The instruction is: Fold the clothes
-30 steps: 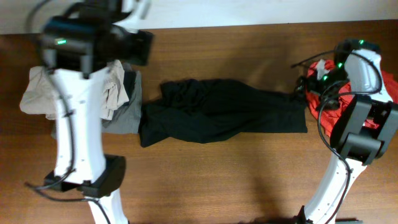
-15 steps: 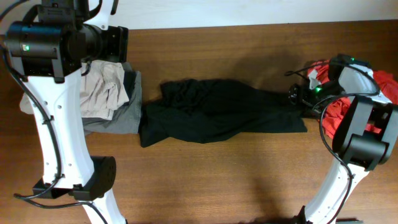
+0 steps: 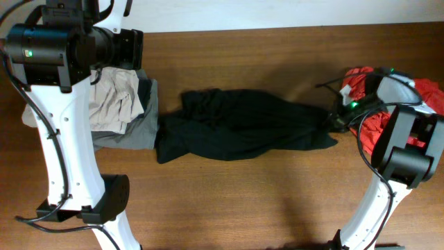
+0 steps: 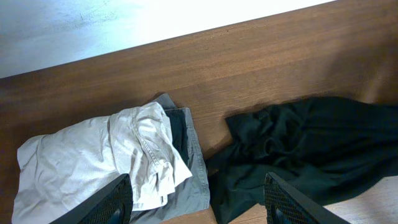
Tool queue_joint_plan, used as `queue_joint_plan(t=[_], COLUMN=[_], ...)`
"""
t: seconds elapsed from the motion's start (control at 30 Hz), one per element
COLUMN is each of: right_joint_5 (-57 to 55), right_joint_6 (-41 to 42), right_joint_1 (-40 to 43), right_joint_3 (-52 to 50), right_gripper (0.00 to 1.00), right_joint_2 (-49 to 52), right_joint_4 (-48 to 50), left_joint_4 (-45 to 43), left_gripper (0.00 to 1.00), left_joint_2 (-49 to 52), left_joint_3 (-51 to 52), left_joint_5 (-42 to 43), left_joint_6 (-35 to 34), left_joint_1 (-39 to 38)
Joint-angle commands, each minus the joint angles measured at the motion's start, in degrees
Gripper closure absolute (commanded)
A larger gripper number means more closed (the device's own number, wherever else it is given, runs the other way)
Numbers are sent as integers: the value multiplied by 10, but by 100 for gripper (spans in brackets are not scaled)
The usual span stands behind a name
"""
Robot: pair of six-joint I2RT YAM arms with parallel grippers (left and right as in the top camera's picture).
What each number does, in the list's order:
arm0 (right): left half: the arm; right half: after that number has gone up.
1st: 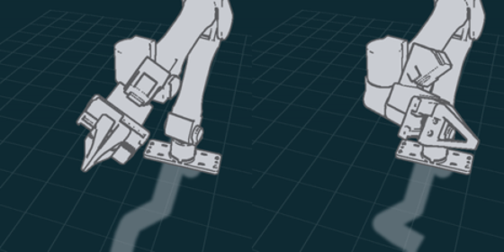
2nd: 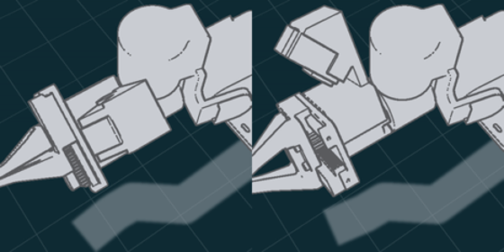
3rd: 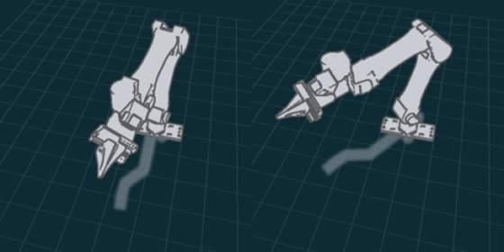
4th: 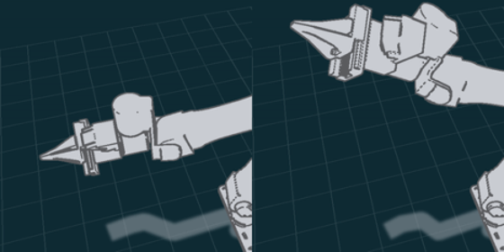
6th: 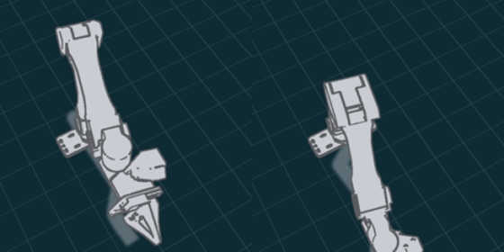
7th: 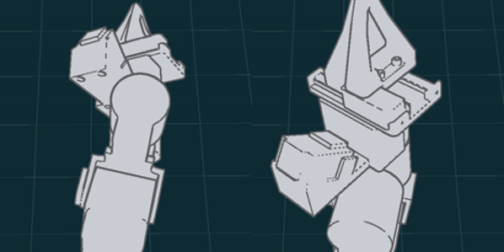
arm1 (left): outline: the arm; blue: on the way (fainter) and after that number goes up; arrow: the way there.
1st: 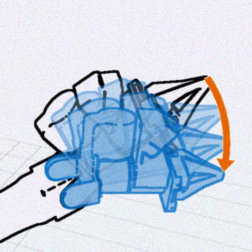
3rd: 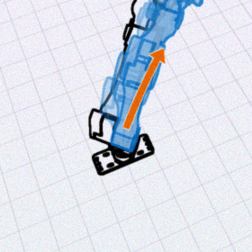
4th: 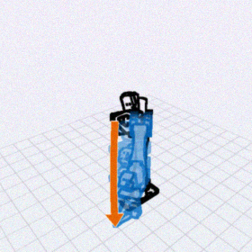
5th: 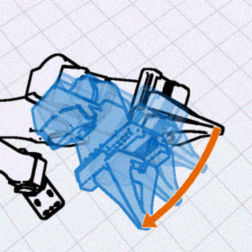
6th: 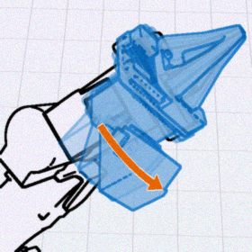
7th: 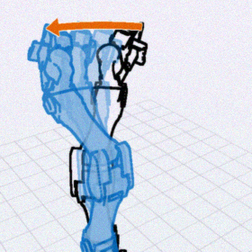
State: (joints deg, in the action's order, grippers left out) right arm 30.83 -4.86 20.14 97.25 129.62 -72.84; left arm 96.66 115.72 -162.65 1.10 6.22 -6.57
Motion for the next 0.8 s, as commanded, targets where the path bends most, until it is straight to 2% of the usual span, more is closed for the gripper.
queue_joint_plan(t=[0.0, 0.1, 0.2, 0.37, 0.6, 0.77], right_joint_5=[-118, -167, -171, -169, -170, -170], right_joint_6=[26, 37, 37, 37, 39, 63], right_joint_1=[9, 8, 0, -49, -211, -345], right_joint_3=[108, 193, 282, 360, 359, 329], right_gripper=[96, 96, 96, 96, 96, 96], right_joint_2=[-35, -48, -52, -52, -47, -27], right_joint_4=[-47, -99, -155, -209, -229, -195], left_joint_4=[0, 0, 0, 0, 0, -2], left_gripper=[33, 33, 33, 33, 33, 33], left_joint_2=[-7, -7, -7, -7, -16, -28], left_joint_3=[-5, -5, -5, -5, -6, -6], left_joint_5=[7, 7, 7, 5, 0, -16], left_joint_6=[-5, -5, -5, -5, -5, -5], left_joint_1=[3, 3, 3, 3, 3, 3])
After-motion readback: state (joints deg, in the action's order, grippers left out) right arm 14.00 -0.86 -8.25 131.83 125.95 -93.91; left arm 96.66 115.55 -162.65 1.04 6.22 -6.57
